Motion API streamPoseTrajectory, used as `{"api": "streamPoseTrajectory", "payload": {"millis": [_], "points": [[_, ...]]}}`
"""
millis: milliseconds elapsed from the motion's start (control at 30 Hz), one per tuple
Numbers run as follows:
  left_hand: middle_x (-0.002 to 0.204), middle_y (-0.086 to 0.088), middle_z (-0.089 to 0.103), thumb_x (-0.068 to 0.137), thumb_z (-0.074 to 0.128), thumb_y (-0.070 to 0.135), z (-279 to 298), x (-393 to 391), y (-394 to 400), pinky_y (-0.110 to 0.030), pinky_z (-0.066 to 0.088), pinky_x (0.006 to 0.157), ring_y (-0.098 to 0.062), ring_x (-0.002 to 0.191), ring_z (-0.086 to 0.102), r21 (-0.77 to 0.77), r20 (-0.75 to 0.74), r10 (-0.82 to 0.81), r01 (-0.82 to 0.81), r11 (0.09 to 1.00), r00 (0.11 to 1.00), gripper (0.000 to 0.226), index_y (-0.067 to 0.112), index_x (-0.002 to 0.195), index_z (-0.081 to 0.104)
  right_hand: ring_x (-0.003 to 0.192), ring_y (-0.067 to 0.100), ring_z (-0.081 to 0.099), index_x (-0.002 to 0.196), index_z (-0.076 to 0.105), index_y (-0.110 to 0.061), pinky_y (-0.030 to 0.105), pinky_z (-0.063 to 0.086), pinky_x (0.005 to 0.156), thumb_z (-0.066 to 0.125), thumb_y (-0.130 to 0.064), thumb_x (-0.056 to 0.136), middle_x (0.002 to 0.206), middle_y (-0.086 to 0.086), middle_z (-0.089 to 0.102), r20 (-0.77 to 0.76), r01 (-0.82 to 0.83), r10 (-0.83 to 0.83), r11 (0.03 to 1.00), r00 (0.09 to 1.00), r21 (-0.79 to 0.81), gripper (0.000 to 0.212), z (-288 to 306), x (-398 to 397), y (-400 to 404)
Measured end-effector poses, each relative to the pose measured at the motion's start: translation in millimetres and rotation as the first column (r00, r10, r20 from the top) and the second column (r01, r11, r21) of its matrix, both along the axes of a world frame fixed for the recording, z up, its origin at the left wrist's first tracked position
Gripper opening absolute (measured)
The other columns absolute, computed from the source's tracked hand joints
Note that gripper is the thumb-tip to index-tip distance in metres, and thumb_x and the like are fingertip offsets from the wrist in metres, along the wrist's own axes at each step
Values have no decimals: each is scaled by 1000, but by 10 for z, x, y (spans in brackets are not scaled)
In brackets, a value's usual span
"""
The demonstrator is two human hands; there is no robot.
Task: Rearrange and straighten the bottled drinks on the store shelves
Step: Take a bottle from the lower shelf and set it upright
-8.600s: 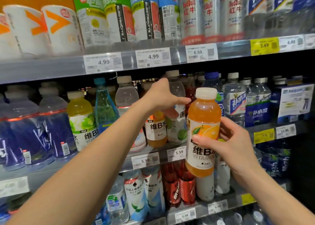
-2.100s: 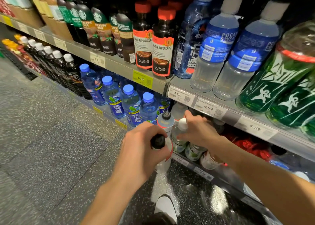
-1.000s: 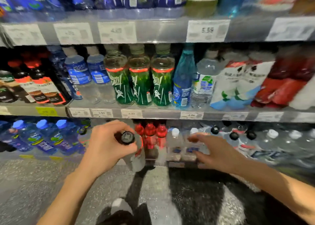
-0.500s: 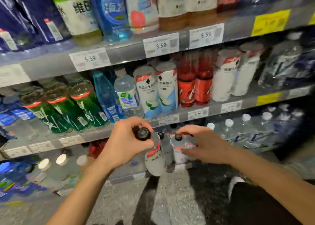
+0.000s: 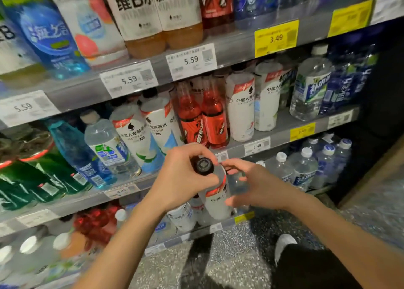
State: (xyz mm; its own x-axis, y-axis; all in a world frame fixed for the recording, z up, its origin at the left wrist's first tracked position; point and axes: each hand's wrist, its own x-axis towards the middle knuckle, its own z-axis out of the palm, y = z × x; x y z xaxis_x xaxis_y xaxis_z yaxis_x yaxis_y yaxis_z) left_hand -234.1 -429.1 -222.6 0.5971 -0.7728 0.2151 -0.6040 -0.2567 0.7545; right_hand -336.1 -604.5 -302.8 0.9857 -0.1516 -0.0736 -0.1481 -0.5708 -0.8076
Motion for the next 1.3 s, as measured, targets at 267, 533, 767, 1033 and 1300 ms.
{"api": "streamPoseTrajectory", "payload": {"millis": [267,533,767,1033,1300], "points": [[79,9,68,53,67,29,286,-89,-389,-25,50,61,-7,70,63,-90,-14,-68,67,994,998,20,29,73,68,119,-4,57,134,52,-36,19,46,100,90,-19,69,125,-23,63,141,-41,19,988,990,149,77,156,-92,-188],[94,-1,69,74,76,23,513,-43,-519,-37,53,66,-24,78,62,-146,-30,-161,155,977,986,38,31,110,68,97,11,71,121,61,-28,30,57,81,91,-7,64,104,-7,75,303,96,-184,954,935,284,67,267,-103,-320],[81,11,71,90,68,24,234,120,-661,-33,54,71,-11,75,64,-237,-198,150,-196,952,969,4,24,91,72,96,12,72,103,67,-29,26,57,78,91,5,58,100,-4,76,369,214,-388,876,845,432,62,408,-152,-617],[104,12,64,88,68,21,203,-14,-1260,-13,46,69,0,83,63,-187,41,95,-86,979,995,21,24,109,64,94,12,72,108,65,-15,23,57,76,87,7,60,98,-3,76,510,310,-588,790,628,528,57,554,-232,-1025],[109,0,55,81,71,24,418,68,-1893,-40,57,75,-18,84,67,-176,249,110,-66,982,962,40,22,115,52,94,13,72,112,67,-10,24,58,73,87,4,64,99,1,76,467,393,-675,724,570,567,54,437,-245,-1288]]}}
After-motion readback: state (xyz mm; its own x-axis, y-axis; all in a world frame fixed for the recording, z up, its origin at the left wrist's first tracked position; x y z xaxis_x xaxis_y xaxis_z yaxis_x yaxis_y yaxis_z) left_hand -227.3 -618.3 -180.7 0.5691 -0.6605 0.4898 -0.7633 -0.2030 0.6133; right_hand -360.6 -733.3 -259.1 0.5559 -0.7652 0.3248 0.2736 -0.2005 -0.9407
